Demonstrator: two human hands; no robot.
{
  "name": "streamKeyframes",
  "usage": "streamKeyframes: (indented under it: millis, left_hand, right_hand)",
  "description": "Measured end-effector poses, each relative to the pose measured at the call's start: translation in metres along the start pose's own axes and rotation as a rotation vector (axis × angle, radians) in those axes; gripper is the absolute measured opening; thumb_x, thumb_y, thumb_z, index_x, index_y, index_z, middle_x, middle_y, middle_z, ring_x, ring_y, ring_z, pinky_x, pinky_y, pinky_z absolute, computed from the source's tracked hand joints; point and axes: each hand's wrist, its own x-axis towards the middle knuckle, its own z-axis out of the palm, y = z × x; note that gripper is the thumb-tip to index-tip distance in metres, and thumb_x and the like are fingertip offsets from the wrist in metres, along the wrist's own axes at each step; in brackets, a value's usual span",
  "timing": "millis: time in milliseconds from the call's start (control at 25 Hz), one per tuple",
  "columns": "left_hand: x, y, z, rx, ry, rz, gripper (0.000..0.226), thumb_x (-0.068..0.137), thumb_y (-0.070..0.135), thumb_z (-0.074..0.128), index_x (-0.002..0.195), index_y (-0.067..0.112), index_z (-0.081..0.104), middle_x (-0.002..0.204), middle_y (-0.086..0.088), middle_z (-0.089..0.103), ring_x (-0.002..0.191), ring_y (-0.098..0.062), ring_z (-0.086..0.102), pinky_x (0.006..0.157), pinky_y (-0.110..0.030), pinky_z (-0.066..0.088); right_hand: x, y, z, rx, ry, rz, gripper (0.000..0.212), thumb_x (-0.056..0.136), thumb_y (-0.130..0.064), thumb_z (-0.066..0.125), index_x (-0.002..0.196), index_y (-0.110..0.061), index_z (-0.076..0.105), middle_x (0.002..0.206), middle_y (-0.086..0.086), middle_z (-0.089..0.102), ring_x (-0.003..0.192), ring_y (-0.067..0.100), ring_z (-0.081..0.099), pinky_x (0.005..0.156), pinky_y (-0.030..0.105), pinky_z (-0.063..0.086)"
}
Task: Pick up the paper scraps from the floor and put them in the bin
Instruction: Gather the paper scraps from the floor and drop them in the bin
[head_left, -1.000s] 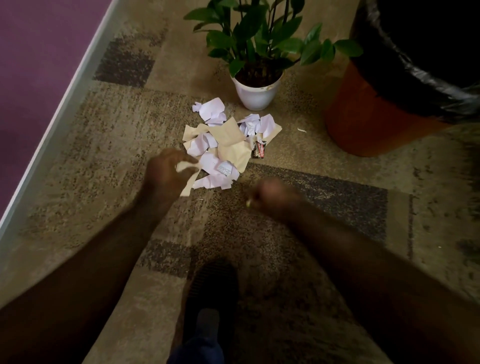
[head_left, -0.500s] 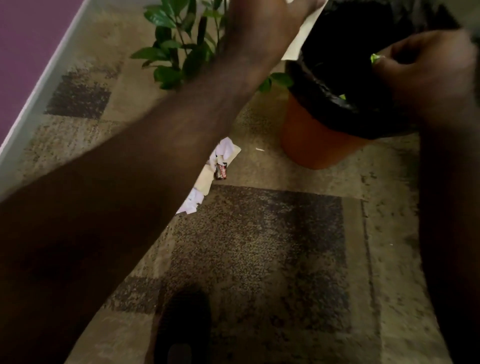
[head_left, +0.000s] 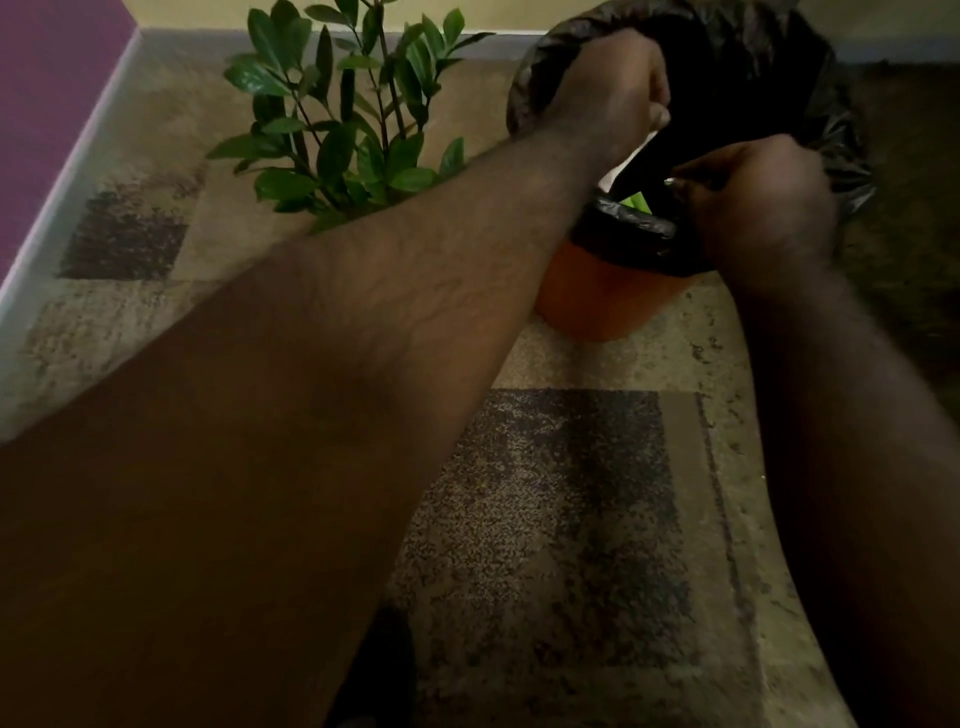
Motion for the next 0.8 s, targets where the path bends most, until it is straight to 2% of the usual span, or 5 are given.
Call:
streamKeyframes:
  millis: [240,480,640,720,800]
  left_hand:
    - [-0.01,0.008,-0.016,0.113,-0.171,0.098,0.031,0.096,0.042,0.047,0.117,0.024,0.058,0.123,0.002,0.053,0.11,-0.008,0.051,0.091,-0.022,0.045]
    - [-0.095,-0.047,-0.097,-0.352,0.214,0.216,0.017,0.09,0.003,0.047,0.093,0.008,0.063,0.093,-0.013,0.064,0.083,-0.014,0.063,0.07,-0.031,0.055]
    - [-0.19,-0.141,-0.121,-0.255,0.328,-0.118,0.032,0.079,0.003,0.048,0.075,0.032,0.061,0.074,0.001,0.064,0.068,-0.013,0.06,0.064,-0.034,0.049]
    - [-0.225,-0.202,-0.12,-0.126,0.298,-0.366,0.032,0.078,0.006,0.05,0.08,0.036,0.061,0.083,0.014,0.067,0.076,-0.002,0.061,0.074,-0.031,0.052]
    - [-0.248,-0.26,-0.115,0.037,0.162,-0.594,0.028,0.08,0.009,0.057,0.099,0.028,0.062,0.109,0.006,0.065,0.097,-0.011,0.062,0.092,-0.037,0.052]
  right_hand:
    - [-0.001,-0.01,-0.002,-0.001,0.021,-0.064,0.033,0.092,-0.036,0.053,0.12,-0.025,0.065,0.115,0.007,0.07,0.107,0.029,0.064,0.092,0.043,0.052]
    - [-0.026,-0.055,0.022,0.283,0.118,-0.525,0.029,0.086,-0.012,0.047,0.102,-0.021,0.069,0.107,-0.009,0.059,0.097,0.0,0.052,0.079,0.002,0.038]
    - [-0.061,-0.078,0.095,0.316,-0.172,-0.653,0.022,0.084,-0.009,0.051,0.094,-0.018,0.068,0.102,0.002,0.061,0.092,0.016,0.058,0.079,0.034,0.051]
    - [-0.075,-0.079,0.143,0.189,-0.459,-0.499,0.029,0.087,-0.018,0.057,0.115,-0.023,0.063,0.121,0.002,0.056,0.107,0.019,0.057,0.09,0.035,0.05]
    - [-0.081,-0.075,0.187,0.034,-0.757,-0.355,0.059,0.085,-0.032,0.067,0.139,-0.027,0.045,0.145,0.005,0.04,0.129,0.023,0.045,0.106,0.036,0.043]
